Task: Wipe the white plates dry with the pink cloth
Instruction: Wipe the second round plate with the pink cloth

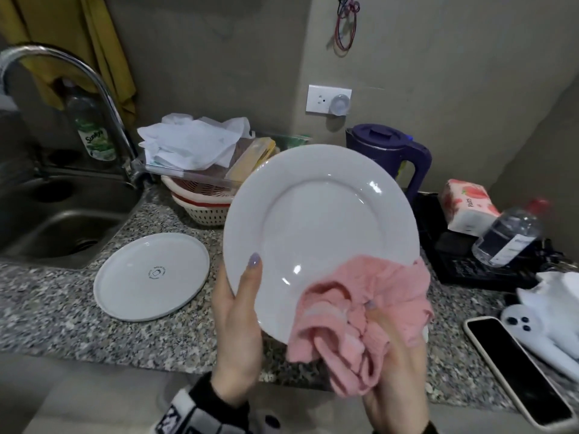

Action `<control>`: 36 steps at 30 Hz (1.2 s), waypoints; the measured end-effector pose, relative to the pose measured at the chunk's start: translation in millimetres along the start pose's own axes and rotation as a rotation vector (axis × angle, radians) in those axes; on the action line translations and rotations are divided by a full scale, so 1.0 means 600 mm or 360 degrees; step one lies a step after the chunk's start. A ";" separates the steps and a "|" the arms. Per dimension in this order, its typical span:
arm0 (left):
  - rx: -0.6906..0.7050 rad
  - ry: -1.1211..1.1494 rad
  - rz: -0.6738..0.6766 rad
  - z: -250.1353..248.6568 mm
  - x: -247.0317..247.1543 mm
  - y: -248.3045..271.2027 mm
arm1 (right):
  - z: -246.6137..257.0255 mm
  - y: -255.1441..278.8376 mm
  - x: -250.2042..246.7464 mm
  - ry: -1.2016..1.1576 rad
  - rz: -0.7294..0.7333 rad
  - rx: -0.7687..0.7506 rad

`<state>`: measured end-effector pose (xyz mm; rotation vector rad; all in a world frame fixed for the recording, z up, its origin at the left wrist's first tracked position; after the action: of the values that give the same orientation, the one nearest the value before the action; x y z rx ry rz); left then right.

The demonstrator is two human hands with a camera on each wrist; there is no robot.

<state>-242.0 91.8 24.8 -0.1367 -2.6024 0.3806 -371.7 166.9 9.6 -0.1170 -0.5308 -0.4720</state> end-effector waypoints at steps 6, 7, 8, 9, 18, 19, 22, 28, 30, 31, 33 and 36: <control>-0.0201 -0.0039 -0.0094 0.007 -0.025 -0.004 | 0.052 -0.022 -0.033 0.0785 0.0234 0.0063; -0.0200 -0.0058 -0.0122 0.012 -0.030 0.000 | 0.061 -0.026 -0.039 0.0906 0.0217 0.0067; -0.0214 -0.0077 -0.0161 0.016 -0.038 0.004 | 0.073 -0.028 -0.049 0.0979 0.0202 0.0072; -0.0225 -0.0097 -0.0214 0.020 -0.048 0.005 | 0.089 -0.032 -0.057 0.1008 0.0200 0.0054; -0.0313 -0.0313 -0.0253 0.035 -0.046 0.014 | 0.168 -0.065 -0.046 0.1194 0.1016 0.0616; -0.0354 -0.0305 -0.0225 0.035 -0.039 0.019 | 0.162 -0.069 -0.032 0.1616 0.0909 0.0384; -0.0470 -0.0273 -0.0189 0.040 -0.026 0.031 | 0.153 -0.071 0.006 0.2522 0.0602 -0.0087; -0.0746 -0.0132 -0.0249 0.052 -0.018 0.036 | 0.120 -0.058 0.007 0.2751 0.1063 0.0281; -0.0822 -0.0109 -0.0272 0.053 -0.020 0.036 | 0.114 -0.056 -0.001 0.2550 0.1285 0.0288; -0.0863 -0.0088 -0.0279 0.054 -0.022 0.036 | 0.116 -0.055 -0.002 0.2427 0.1345 0.0277; -0.0951 -0.0044 -0.0284 0.055 -0.028 0.037 | 0.128 -0.056 -0.004 0.2275 0.1384 0.0168; -0.1060 -0.0012 -0.0255 0.052 -0.035 0.036 | 0.163 -0.053 -0.017 0.2304 0.1266 -0.0005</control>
<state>-238.5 101.4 -17.1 -0.1478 -2.6208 -0.5509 -439.1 164.8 87.9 0.0348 0.9318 0.2863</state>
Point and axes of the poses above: each hand's wrist, its own y-axis away from the middle knuckle, its own x-axis out of the palm, z = x × y, the point moved 1 cm from there along -y, towards the middle knuckle, and after that the axes turned 8 degrees about z, right-handed, at the moved point
